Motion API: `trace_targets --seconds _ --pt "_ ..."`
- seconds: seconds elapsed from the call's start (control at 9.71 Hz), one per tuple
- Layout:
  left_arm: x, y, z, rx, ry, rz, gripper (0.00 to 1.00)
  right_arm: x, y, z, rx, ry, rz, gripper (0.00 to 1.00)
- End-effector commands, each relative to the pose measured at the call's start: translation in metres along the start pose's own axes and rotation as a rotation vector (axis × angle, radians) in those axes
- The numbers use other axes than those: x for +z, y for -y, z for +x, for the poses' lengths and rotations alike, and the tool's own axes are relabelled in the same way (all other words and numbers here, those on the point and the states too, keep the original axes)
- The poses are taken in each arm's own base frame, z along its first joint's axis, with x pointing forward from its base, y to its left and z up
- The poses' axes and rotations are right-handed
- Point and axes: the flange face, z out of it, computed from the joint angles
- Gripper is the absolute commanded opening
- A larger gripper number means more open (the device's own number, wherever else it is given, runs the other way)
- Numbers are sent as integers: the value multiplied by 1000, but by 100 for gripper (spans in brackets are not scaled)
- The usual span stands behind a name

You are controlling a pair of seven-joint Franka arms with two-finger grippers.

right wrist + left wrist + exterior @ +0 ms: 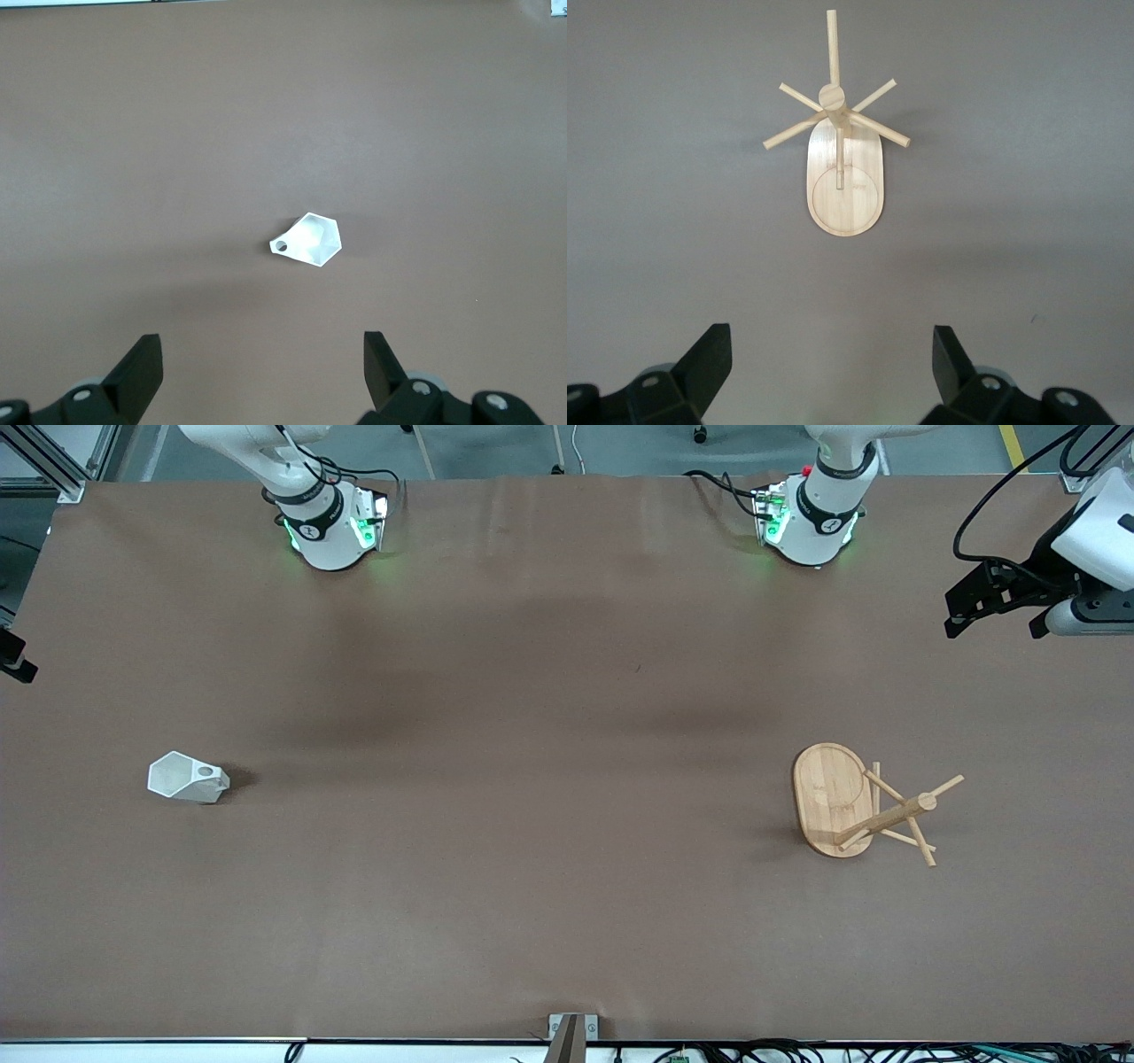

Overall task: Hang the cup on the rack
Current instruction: 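Lower the right gripper over the white cup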

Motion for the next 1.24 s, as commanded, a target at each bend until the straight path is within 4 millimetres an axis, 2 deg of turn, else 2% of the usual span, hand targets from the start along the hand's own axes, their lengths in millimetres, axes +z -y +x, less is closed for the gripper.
trace_targets --seconds 0.0,0.21,0.31,0.52,0.72,0.82,1.03,1.13 --pt "14 2 4 13 33 -21 100 8 -2 4 5 17 -2 100" --pt "17 2 6 13 37 -24 100 25 -19 11 -24 28 -9 100" --pt "20 2 7 13 42 -24 100 42 -35 13 -5 31 -12 100" --pt "21 0 8 12 46 -45 100 97 -65 17 -99 -5 -21 99" --pt "22 -2 9 12 46 -63 100 159 -78 17 -204 13 -12 99" --pt "23 -1 10 10 49 -64 100 190 -83 19 -182 20 22 99" --pt "24 -1 10 10 47 -64 100 238 -88 21 -149 47 61 99" --pt "24 0 10 9 47 -64 100 260 -93 15 -113 35 99 98"
